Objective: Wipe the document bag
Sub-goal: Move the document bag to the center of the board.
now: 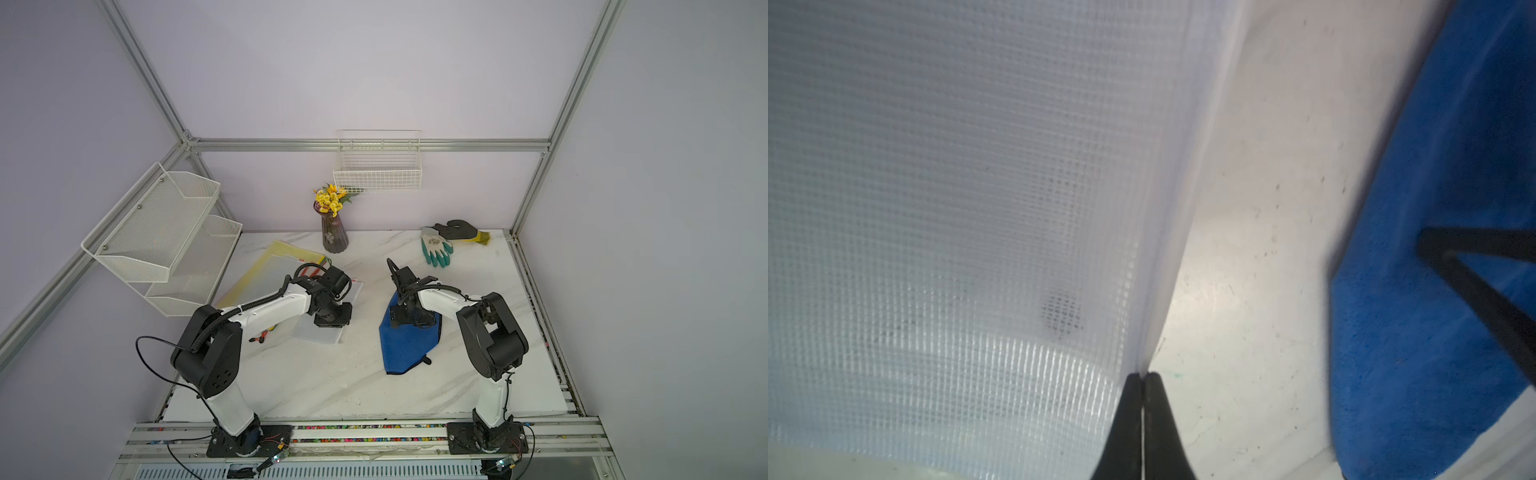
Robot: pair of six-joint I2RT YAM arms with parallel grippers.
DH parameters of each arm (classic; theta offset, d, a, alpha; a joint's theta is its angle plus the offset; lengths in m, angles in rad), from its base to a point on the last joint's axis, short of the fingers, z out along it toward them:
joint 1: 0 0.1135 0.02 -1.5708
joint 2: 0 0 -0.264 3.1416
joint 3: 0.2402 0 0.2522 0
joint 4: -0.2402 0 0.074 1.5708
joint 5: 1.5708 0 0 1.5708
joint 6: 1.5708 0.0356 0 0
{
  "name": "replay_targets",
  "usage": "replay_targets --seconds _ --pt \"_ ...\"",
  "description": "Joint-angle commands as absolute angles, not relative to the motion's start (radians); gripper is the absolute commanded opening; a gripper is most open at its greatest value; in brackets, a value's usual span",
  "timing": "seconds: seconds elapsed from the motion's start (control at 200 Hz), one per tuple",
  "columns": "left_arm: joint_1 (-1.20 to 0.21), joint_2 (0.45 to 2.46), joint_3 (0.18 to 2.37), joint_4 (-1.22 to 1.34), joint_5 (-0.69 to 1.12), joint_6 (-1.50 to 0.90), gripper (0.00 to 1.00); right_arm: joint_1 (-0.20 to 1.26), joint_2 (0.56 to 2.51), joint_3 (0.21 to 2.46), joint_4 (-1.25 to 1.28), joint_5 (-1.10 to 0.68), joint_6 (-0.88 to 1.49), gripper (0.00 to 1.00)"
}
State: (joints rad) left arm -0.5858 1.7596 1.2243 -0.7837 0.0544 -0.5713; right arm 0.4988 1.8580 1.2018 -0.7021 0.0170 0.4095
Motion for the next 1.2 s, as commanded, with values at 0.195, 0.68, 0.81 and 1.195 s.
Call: replay_targets --seconds 0.195,0.68,0.81,1.195 --pt "-0.707 1.811 1.229 -0.747 0.156 -0.593 0.0 0.505 1.823 1.076 -0.759 0.071 0.485 0.6" --pt "-0.737 1.764 1.229 -0.612 0.216 -0.58 0.45 0.48 1.702 1.24 -0.854 0.086 0.428 0.0" --pt "-0.713 1.635 1.181 -0.635 0.13 -0.694 0.44 0.483 1.697 1.349 -0.874 0.003 0.377 0.0" --pt "-0.526 1.615 0.942 -0.624 0.054 -0.774 0.0 0.658 1.832 1.666 -0.816 -0.151 0.394 0.0"
